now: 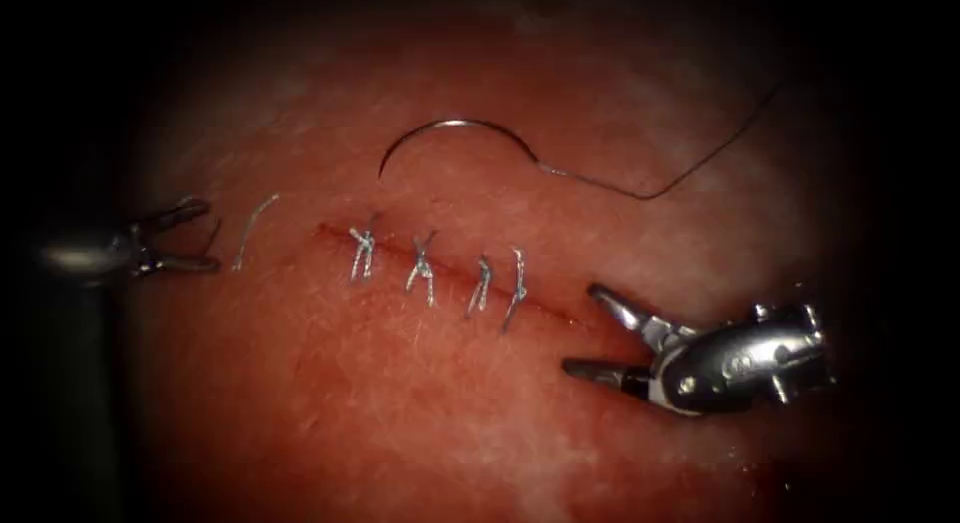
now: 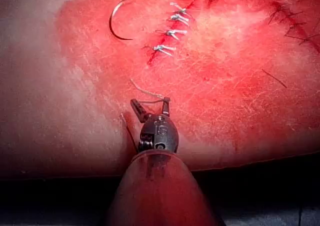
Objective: Wound Closure
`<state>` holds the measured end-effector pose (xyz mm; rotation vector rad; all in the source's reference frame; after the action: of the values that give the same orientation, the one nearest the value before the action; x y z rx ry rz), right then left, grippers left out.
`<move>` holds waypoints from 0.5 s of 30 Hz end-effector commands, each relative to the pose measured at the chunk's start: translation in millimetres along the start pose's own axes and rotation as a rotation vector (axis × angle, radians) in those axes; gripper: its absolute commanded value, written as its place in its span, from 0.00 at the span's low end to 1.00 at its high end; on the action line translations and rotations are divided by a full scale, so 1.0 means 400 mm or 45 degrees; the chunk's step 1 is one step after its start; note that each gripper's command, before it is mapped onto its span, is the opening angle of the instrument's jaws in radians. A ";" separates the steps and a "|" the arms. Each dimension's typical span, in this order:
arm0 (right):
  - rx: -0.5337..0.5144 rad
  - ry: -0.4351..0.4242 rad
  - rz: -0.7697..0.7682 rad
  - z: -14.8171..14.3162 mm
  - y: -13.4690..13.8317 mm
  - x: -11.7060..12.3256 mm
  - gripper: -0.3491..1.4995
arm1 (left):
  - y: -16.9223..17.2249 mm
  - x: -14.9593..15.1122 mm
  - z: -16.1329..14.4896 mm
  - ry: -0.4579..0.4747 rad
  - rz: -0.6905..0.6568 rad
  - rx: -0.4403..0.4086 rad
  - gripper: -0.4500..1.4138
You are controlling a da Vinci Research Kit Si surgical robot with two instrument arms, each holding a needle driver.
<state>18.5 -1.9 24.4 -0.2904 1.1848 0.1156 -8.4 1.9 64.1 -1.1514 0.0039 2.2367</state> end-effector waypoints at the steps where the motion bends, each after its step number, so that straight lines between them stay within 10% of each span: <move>1: 0.004 0.000 0.007 0.0008 -0.0035 0.0000 0.90 | 0.0034 -0.0029 0.0011 -0.004 -0.023 0.008 0.69; 4: 0.004 0.000 0.007 0.0007 -0.0036 0.0001 0.90 | 0.0037 -0.0042 0.0014 -0.005 -0.039 0.020 0.85; 15: 0.002 0.004 0.007 -0.0004 -0.0045 0.0008 0.90 | 0.0095 -0.0054 -0.0018 -0.017 -0.092 0.008 0.87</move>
<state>18.4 -2.4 24.0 -0.2923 1.1857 0.1184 -8.3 -1.7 63.6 -1.1154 -0.0355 2.1816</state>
